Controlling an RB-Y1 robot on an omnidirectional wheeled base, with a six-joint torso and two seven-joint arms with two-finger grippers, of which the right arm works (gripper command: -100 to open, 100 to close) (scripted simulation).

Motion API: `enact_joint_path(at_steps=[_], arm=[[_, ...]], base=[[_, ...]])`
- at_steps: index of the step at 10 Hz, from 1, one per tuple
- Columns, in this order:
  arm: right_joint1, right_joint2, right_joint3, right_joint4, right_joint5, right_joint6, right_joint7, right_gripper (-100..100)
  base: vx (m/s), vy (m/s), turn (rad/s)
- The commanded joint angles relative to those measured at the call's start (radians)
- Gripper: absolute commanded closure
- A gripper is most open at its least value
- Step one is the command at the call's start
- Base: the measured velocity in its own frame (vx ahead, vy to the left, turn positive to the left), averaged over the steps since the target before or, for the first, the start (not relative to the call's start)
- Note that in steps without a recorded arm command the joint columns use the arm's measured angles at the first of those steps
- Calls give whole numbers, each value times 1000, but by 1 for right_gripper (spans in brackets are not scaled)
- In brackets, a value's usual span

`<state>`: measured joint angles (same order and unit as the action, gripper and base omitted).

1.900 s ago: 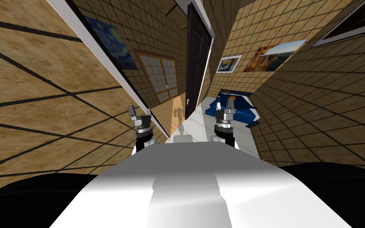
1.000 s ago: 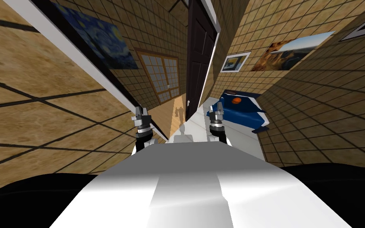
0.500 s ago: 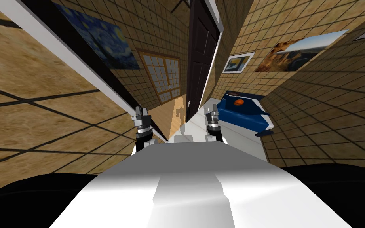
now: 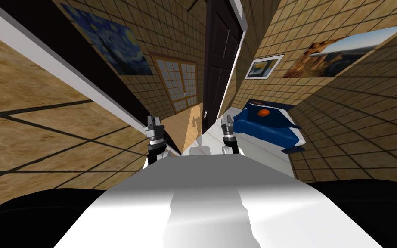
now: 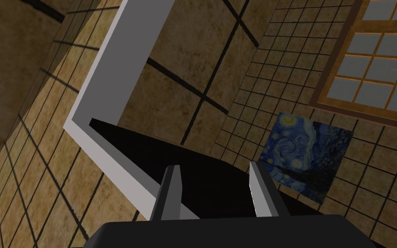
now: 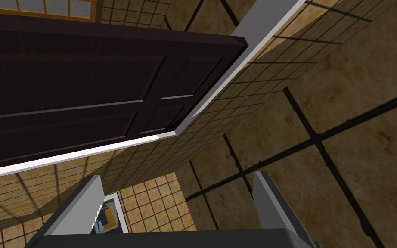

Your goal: Push the door open

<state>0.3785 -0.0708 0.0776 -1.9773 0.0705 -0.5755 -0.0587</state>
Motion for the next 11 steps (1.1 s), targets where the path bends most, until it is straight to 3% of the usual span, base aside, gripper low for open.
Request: enact_joint_path(at_steps=[1,11], arm=[[-11,1,13,38,3,-10,5,-100],[-112,-16,59,295,-1,-49,8,-100]], base=[[77,-84,69],[89,-86,72]])
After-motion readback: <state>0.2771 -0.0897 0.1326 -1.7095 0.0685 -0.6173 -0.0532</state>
